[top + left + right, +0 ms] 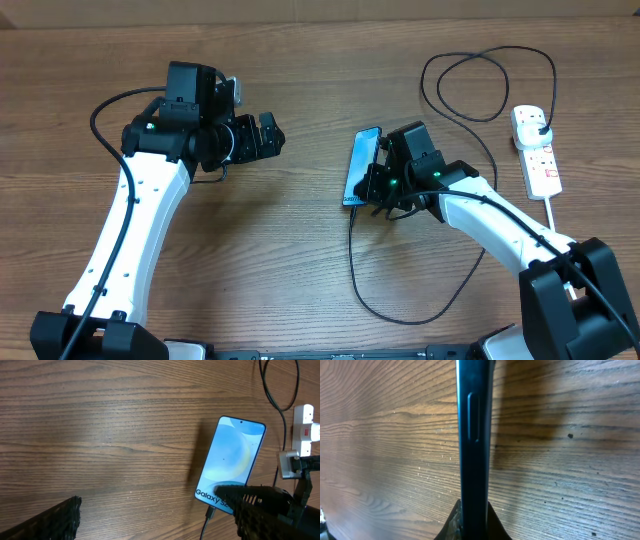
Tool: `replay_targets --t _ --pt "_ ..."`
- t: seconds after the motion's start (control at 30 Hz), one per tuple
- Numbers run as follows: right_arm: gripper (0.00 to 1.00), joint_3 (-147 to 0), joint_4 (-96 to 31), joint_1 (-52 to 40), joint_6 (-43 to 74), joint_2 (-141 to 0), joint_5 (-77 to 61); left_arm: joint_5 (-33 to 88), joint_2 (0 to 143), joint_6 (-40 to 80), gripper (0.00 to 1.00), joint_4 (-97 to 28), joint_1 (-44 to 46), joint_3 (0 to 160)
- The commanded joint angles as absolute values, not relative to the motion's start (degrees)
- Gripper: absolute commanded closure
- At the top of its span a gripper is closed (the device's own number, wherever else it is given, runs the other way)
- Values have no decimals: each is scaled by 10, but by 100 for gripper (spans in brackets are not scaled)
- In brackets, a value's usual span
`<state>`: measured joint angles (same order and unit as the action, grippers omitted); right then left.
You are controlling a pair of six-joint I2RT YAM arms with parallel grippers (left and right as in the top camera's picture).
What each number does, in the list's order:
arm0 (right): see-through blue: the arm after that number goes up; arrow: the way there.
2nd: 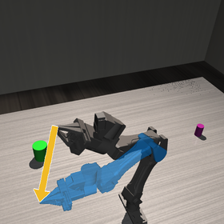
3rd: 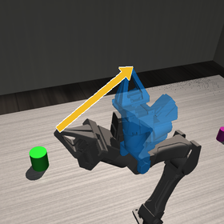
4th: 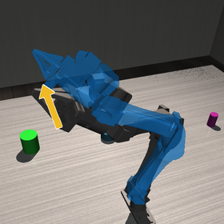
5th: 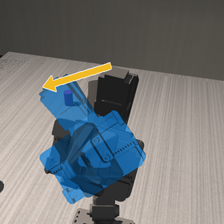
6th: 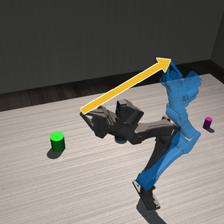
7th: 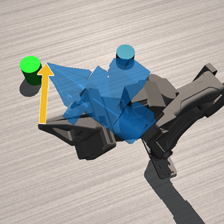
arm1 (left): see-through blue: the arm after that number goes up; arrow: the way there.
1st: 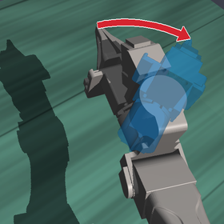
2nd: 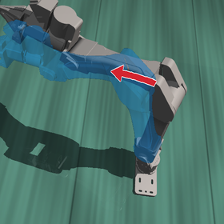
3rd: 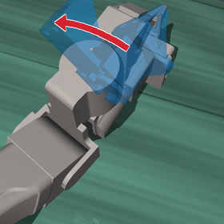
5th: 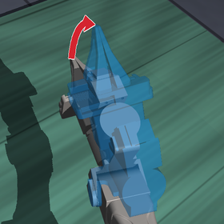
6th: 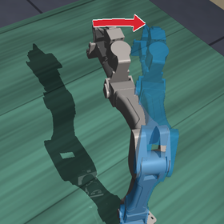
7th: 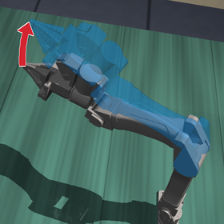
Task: Plug charger to phone and switch on socket
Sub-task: 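Lower the phone with the right gripper onto the table, screen up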
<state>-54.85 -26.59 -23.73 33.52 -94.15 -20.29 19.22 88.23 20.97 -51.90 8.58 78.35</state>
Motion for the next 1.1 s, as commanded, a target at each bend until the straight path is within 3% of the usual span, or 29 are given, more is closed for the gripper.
replay_targets --t 0.0,1.07 --pt "96 -554 -258 -241 327 -937 -193 187 877 201 1 -519 83 788" --pt "96 -517 -193 -241 327 -937 -181 187 877 201 1 -519 83 788"
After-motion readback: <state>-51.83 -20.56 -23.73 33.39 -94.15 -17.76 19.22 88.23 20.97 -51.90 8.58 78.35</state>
